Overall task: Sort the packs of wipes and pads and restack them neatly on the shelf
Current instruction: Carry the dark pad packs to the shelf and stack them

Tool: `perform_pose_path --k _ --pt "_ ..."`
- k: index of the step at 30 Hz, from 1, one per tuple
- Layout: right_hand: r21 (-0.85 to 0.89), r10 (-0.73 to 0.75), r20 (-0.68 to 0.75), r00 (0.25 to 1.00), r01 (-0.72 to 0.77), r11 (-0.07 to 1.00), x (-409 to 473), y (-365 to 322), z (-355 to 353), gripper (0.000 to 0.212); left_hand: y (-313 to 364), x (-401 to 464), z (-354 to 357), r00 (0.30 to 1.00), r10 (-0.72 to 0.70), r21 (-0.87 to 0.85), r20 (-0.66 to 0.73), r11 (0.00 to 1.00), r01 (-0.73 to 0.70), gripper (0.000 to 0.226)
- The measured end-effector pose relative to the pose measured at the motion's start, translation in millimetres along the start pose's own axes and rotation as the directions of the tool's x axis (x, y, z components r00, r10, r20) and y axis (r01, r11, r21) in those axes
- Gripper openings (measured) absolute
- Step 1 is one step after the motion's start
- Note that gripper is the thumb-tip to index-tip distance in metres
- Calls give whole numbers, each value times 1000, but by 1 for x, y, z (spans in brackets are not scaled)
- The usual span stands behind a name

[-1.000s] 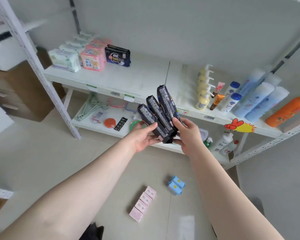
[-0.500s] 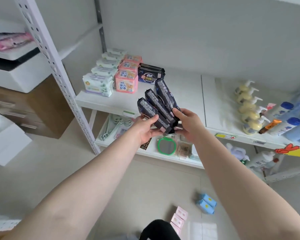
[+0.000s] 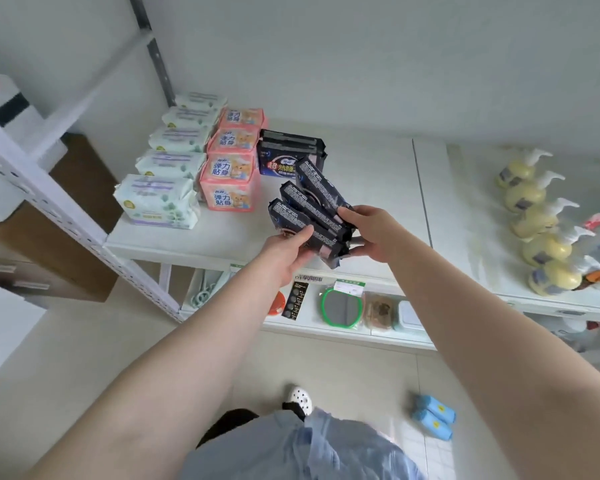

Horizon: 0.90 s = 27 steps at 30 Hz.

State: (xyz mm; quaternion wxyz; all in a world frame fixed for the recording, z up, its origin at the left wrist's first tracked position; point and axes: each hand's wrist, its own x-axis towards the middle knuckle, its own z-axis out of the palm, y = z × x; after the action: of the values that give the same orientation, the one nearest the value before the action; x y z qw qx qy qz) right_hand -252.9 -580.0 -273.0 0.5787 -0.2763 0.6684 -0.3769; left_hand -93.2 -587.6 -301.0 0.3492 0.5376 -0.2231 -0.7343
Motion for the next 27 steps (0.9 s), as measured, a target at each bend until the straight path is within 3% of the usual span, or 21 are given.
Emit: perform_pose_path --k 3,7,8,9,10,12,13,14,16,18,21,25,27 --pt "-123 49 -69 996 -57 991 25 -3 -5 23 0 21 -4 998 -34 88 60 996 29 32" --pt "-246 85 -93 992 -106 963 42 0 -7 29 2 47 -16 999 22 389 42 921 -37 33" --pt "-251 95 -84 992 -114 961 44 0 -8 29 6 51 -19 997 71 493 12 867 -68 44" --pt "-254 104 -77 992 -120 960 45 0 -9 28 9 53 -21 987 157 637 -16 763 -111 61" --pt "-254 111 -72 991 -126 959 45 0 -10 28 14 52 -22 955 296 795 -16 583 -167 75" --pt "-251 112 -69 991 -125 960 44 0 -14 27 24 50 -23 777 603 958 181 71 -278 92" --pt "-247 106 -63 992 -118 962 42 -1 -14 27 32 52 -22 672 656 935 343 -174 -308 101" --pt "-237 99 -58 993 -110 965 41 0 -15 28 43 54 -19 601 632 872 489 -363 -328 111" --pt "-227 81 -54 995 -92 970 38 3 -14 31 66 70 -11 596 415 705 687 -581 -407 129" --pt "-236 59 -30 998 -65 970 35 8 -15 39 84 88 1 621 150 543 770 -666 -512 136" --pt "-231 9 60 998 5 973 30 23 -18 58 96 107 17 644 -119 387 756 -712 -586 138" --pt "-452 -159 9 987 146 880 35 54 -13 113 97 119 23 624 -230 286 747 -736 -614 140" --pt "-487 -273 -65 960 208 848 42 63 -6 114 99 122 21 613 -248 262 750 -740 -620 140"
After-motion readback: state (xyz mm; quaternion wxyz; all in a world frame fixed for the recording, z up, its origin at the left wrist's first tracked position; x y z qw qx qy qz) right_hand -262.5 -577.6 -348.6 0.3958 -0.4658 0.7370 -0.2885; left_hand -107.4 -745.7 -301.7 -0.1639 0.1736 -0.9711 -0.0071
